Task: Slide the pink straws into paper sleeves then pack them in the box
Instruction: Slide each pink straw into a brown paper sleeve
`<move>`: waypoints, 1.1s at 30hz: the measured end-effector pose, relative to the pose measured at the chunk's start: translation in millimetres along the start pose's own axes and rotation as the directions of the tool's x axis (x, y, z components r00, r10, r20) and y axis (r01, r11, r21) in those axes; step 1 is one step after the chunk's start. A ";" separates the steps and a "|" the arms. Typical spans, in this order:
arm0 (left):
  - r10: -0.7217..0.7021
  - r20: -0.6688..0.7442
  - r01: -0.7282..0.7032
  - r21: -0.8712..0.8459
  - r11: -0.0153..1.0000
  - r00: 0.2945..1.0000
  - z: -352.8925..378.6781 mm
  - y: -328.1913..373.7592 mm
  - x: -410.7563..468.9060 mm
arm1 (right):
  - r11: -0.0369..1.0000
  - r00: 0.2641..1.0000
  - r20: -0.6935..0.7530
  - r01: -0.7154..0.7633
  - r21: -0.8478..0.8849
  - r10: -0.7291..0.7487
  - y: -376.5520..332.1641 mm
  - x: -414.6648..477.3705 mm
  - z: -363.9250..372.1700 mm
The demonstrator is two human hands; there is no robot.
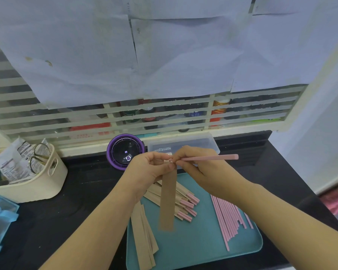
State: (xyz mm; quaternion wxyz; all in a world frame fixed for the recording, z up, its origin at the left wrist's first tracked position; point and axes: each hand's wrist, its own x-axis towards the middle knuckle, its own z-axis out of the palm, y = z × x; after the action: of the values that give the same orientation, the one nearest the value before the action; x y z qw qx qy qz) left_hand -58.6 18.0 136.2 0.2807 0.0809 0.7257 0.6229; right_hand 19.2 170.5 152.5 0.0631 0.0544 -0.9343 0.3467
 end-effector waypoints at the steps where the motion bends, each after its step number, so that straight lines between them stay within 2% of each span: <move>1: 0.001 -0.004 -0.001 0.005 1.000 1.000 -0.2 -0.1 -0.2 | 1.000 1.000 0.007 -0.004 -0.013 0.004 -0.8 0.0 -0.3; 10: 0.015 -0.024 -0.015 0.025 1.000 1.000 1.0 -1.4 -3.7 | 0.997 0.998 0.028 -0.060 0.039 0.059 -4.8 -2.4 -3.9; 16: 0.053 -0.027 -0.048 0.172 0.984 0.998 2.7 -1.9 -5.7 | 0.982 0.989 0.071 -0.135 0.131 0.127 -0.5 2.1 -7.0; 22: 0.114 0.005 -0.110 0.309 0.945 0.993 8.1 0.8 -8.4 | 0.934 0.971 0.164 -0.217 0.283 0.176 1.2 6.3 -20.4; 33: 0.103 0.160 -0.151 0.328 0.933 0.982 9.0 2.1 -7.5 | 0.841 0.897 0.394 -0.363 0.402 0.199 6.6 14.4 -44.0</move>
State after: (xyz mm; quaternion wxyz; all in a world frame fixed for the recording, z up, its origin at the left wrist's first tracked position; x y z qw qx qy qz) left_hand -48.3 22.6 139.9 0.2720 0.2181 0.7937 0.4986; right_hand 7.6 203.5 183.6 -0.1649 -0.0133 -0.8178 0.5512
